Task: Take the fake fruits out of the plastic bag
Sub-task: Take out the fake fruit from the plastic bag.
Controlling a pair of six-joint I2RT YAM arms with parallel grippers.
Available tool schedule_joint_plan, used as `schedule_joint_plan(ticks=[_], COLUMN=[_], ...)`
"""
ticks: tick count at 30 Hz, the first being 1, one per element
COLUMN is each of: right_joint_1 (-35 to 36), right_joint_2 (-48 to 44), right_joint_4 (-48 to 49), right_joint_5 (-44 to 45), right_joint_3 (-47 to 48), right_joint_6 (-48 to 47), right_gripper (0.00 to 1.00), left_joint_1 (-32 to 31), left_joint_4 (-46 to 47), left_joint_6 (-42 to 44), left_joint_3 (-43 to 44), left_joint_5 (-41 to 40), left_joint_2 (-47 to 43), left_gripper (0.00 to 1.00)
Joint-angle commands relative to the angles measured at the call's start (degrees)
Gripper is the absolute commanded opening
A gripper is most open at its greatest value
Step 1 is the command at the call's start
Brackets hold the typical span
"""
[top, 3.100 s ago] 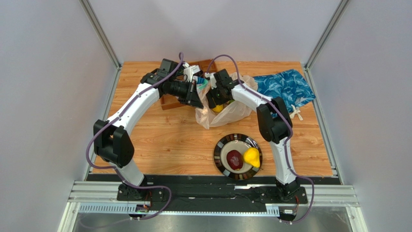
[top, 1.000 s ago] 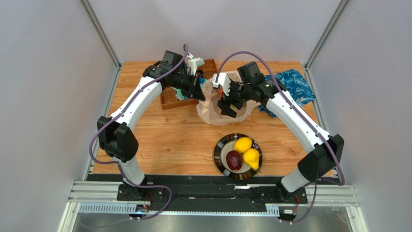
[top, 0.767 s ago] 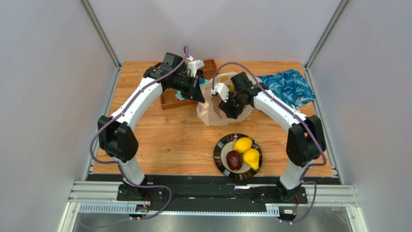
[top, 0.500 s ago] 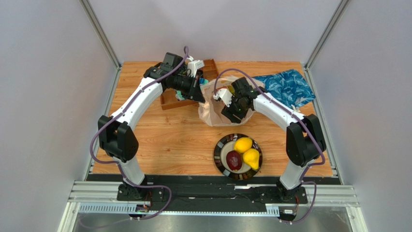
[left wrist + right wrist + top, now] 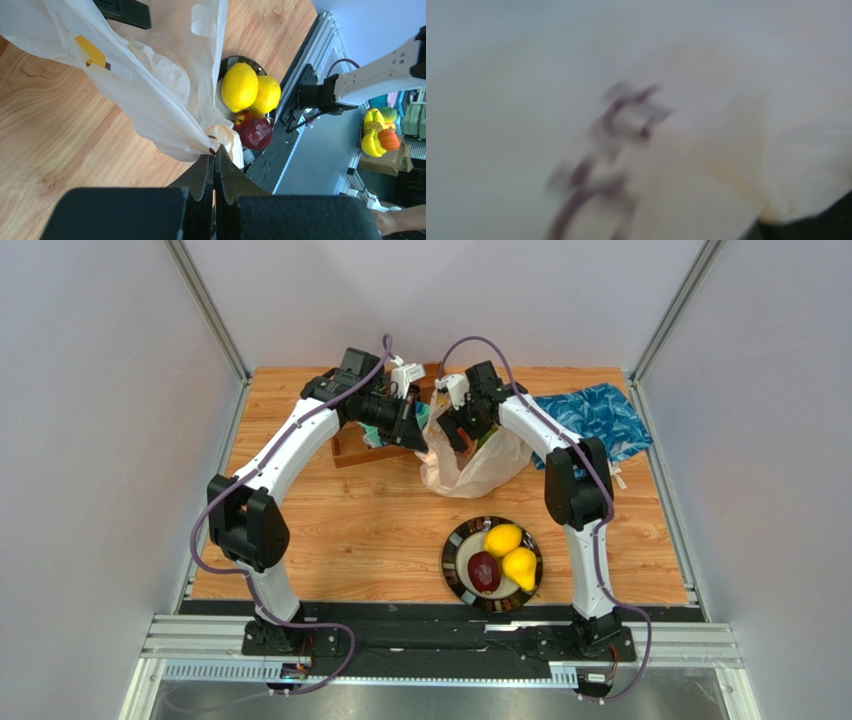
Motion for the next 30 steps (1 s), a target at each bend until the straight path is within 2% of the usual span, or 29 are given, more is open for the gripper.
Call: schedule_joint_plan(ticks=[1,5,8,9,11,14,18,26,30], right_joint_1=[-0.06,0.29,0.03,0.03,0.03,0.29,0.73,0.73,0.82], right_joint_2=[3.91,6.64,6.03,4.98,-0.81,-10.13,-17.87,-29.65,-35.97], right_joint_4=[3.18,6.17,6.71,7.14,10.12,13.39,8.66,-5.94,-9.02], right_joint_5=[-1.24,6.91,7.56,7.21,3.80,-0.25,-0.88,-2.63,-0.89], right_joint_3=[6.13,7.36,7.37,6.67,1.32,-6.84,-11.44,-21.72,-29.97], right_joint_6=[5.12,5.21,4.16,3.98,3.28,0.74,-2.08,-3.48,-9.88], right_gripper=[0.89,0.87,0.71,0.62,0.51,0.40,0.37,0.38,0.38], left_joint_1=[-0.84,-1.80,-2.33,-2.51,-2.51,-2.51,-2.51,-2.51,-2.42], left_joint_4=[-0.64,-2.13,-2.57,-2.75,-2.66,-2.14,-1.25,-0.02,0.15], left_joint_6=[0.97,2.56,3.53,3.70,3.97,3.53,2.74,2.04,1.86], left_joint_3=[1.76,2.12,1.76,1.76,2.11,3.25,6.24,13.44,14.86], left_joint_5=[2.37,1.49,0.00,-0.62,-1.06,-1.59,-1.15,-2.29,-4.30], left_joint_2=[-0.35,-0.88,-1.31,-1.32,-1.23,-0.44,1.40,3.87,4.31], left_gripper=[0.00,0.00,0.00,0.00,0.00,0.00,0.00,0.00,0.00])
